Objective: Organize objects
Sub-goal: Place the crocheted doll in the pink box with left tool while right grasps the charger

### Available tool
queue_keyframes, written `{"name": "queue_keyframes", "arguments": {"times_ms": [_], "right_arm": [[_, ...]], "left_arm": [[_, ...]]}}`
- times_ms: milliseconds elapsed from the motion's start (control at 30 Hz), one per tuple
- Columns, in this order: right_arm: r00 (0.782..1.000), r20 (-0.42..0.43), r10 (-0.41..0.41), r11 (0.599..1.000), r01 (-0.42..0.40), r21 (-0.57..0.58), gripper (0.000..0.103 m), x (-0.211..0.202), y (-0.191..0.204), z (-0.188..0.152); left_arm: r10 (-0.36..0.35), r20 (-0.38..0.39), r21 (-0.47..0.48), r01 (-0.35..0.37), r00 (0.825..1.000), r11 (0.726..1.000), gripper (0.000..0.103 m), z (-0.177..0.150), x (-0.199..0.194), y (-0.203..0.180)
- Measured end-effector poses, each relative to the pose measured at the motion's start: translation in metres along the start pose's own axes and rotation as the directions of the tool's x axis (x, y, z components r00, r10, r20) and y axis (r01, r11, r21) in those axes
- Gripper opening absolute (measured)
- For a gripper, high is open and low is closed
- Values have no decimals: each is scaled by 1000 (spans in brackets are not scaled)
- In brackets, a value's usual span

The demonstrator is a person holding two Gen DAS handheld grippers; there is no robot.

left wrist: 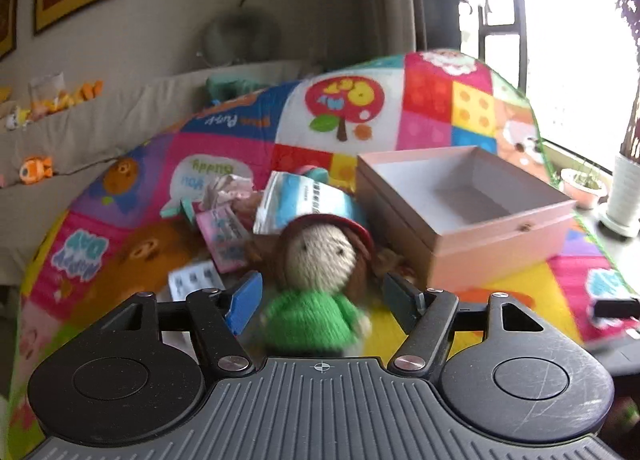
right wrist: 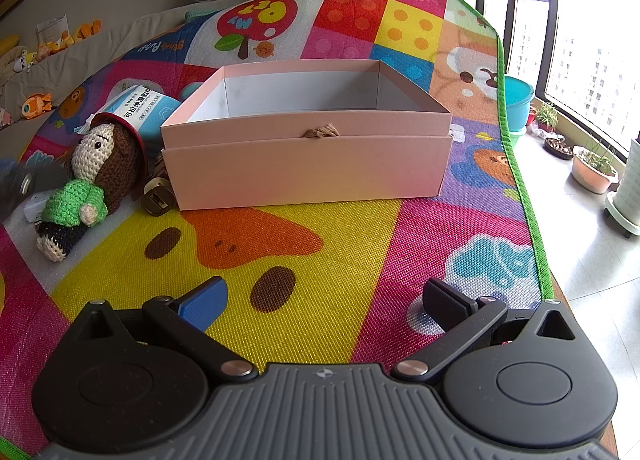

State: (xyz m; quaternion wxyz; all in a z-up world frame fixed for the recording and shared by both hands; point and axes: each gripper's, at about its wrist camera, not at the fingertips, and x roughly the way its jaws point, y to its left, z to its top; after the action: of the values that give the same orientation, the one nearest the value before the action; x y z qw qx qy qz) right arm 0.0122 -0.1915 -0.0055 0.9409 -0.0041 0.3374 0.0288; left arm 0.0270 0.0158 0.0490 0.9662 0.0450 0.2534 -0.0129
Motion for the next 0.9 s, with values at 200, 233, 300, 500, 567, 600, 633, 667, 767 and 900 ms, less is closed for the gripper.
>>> {"name": "queue_keyframes", "arguments": {"times_ms": [200,233,300,500,567,600,633,667,767,900], "right_arm": [[1000,-6,0,1000,-1,-8,103,-1,-1,1],[1000,-8,5,1000,-5,-15,103,-2,-1,1],[999,-15,28,999,-29,-36,103,-2,-4,2],[995,-65,78,995,-82,-62,103,-4,-11,6],[993,-91,73,995,-78,-55,103,-3,-10,11],[992,-103,70,996,-76,-53,103,-2,-9,13],[992,-108,66,996,-71,-47,103,-2,-8,14],[993,-107,55,997,-61,-47,103,-2,-7,14],[995,-95,34,999,-38,-37,103,-2,-1,12],[968,-130,214,972,-225,-75,103,-2,22,26]], "left_arm": [[-22,-186,-24,18,982,1000,73,11,73,5],[-35,-200,-33,29,979,999,67,7,76,6],[-62,-225,-35,55,973,998,64,1,82,4],[-220,-152,-174,193,964,966,57,-10,31,30],[-240,-118,-179,217,964,960,57,-19,3,40],[-237,-105,-185,215,966,959,57,-24,-11,47],[-224,-95,-197,202,970,959,57,-30,-24,57],[-205,-91,-210,183,974,960,57,-34,-32,66],[-95,-80,-255,71,992,964,57,-47,-52,99],[-21,-62,-363,-3,998,932,57,-52,-60,144]]}}
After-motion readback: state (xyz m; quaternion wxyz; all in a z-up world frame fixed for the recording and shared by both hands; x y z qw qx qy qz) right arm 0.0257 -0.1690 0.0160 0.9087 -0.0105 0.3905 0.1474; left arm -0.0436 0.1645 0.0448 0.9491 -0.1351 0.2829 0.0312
